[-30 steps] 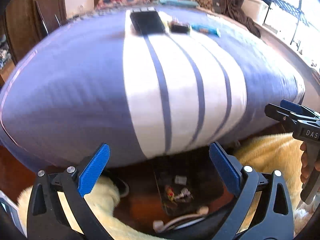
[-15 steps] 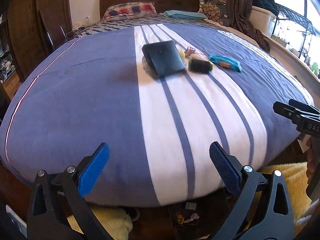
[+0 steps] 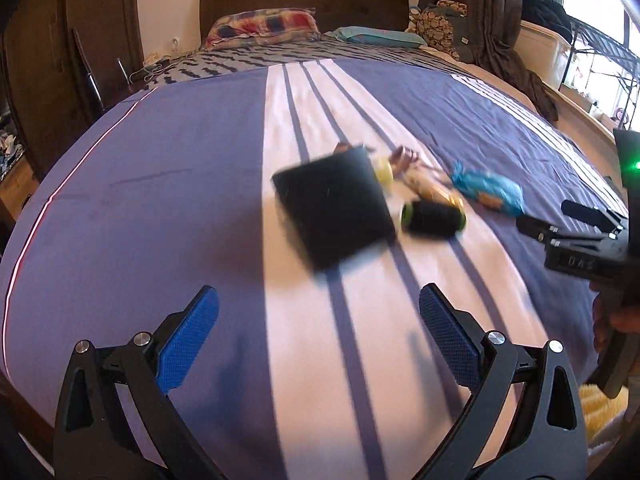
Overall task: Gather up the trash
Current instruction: 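Grasp the black box with the left tool while the right tool grasps the blue snack packet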
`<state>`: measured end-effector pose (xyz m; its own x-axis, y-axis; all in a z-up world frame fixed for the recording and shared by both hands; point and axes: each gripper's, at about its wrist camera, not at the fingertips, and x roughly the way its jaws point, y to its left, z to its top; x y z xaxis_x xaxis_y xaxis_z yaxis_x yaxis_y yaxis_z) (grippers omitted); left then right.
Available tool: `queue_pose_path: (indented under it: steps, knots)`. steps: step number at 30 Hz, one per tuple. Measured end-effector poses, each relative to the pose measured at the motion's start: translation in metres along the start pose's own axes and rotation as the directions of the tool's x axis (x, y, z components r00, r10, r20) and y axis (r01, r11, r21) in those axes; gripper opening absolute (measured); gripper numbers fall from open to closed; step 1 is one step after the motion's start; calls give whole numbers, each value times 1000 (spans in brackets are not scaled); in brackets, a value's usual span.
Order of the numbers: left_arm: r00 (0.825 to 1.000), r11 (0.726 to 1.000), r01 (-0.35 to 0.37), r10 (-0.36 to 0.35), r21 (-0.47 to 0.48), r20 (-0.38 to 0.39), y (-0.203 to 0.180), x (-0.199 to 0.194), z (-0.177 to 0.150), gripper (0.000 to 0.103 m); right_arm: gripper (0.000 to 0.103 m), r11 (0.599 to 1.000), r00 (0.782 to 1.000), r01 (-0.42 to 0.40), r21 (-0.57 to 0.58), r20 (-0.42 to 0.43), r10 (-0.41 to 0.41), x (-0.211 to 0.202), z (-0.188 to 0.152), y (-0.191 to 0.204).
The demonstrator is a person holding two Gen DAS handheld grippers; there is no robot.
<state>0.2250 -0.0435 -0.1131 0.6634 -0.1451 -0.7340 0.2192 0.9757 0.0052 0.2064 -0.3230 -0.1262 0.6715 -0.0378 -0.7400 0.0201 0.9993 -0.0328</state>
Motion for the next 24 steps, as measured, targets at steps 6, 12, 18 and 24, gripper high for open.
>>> queue_pose_path:
  steps: [6, 12, 18, 24]
  knots:
    - [1000, 999, -22, 22, -24, 3, -9, 26, 30, 95, 96, 999, 1000, -1, -41, -30, 0, 23, 16, 3]
    - [999, 999, -23, 22, -50, -26, -12, 53, 47, 95, 96, 995, 999, -20, -94, -50, 15, 38, 30, 16]
    - [998, 997, -35, 32, -66, -47, -7, 70, 53, 84, 70, 989, 994, -92, -117, -75, 83, 47, 37, 30]
    - [999, 998, -18, 16, -57, -41, -2, 66, 50, 74, 52, 989, 994, -97, -112, -65, 91, 37, 33, 36]
